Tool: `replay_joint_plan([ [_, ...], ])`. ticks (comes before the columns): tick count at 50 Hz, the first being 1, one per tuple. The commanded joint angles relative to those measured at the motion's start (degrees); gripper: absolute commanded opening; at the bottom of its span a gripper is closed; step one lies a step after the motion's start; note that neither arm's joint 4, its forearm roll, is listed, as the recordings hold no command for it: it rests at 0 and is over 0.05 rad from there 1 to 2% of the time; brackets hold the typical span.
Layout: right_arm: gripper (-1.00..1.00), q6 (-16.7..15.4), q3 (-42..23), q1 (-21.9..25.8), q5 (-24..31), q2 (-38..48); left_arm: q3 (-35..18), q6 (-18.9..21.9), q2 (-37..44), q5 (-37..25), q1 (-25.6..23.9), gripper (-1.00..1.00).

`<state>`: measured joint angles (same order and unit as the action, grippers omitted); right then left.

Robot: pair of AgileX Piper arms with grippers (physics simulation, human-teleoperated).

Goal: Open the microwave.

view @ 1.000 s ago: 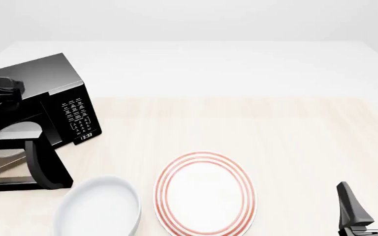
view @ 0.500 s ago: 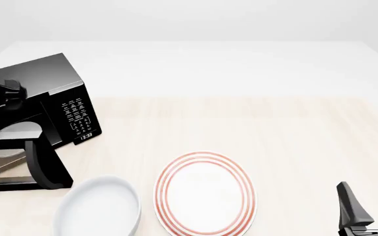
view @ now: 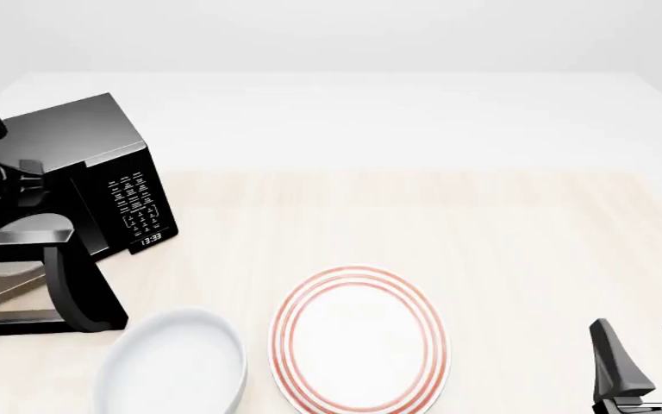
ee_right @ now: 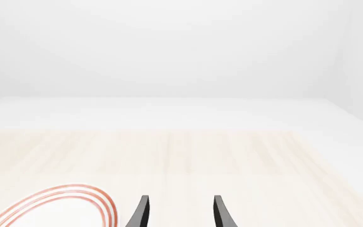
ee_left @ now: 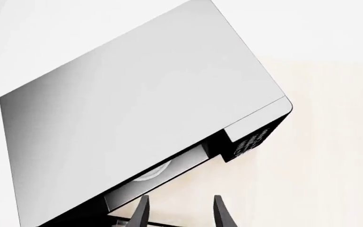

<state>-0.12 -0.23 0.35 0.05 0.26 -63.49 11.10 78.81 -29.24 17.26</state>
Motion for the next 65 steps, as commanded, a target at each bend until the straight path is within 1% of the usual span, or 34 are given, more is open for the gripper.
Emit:
replay_joint_plan([
  [1, 1.0, 0.0, 0.0, 0.0, 0.0, 0.0, -0.3, 0.7, 3.2, 1.0, 0.8, 1.0],
  [11, 1.0, 0.0, 0.0, 0.0, 0.0, 0.0, 1.4, 0.9, 3.5, 1.5, 1.3, 1.0],
  [15, 1.0, 0.0, 0.0, 0.0, 0.0, 0.0, 3.2, 1.8, 4.3, 2.2, 1.8, 1.0],
  [31, 1.0, 0.0, 0.0, 0.0, 0.0, 0.0, 4.7, 2.0, 4.4, 2.6, 2.4, 1.0],
  [47, 1.0, 0.0, 0.0, 0.0, 0.0, 0.0, 5.1, 2.0, 3.1, 1.4, 2.6, 1.0],
  [65, 1.0, 0.0, 0.0, 0.0, 0.0, 0.0, 7.9, 1.9, 0.4, 1.1, 3.4, 1.0],
])
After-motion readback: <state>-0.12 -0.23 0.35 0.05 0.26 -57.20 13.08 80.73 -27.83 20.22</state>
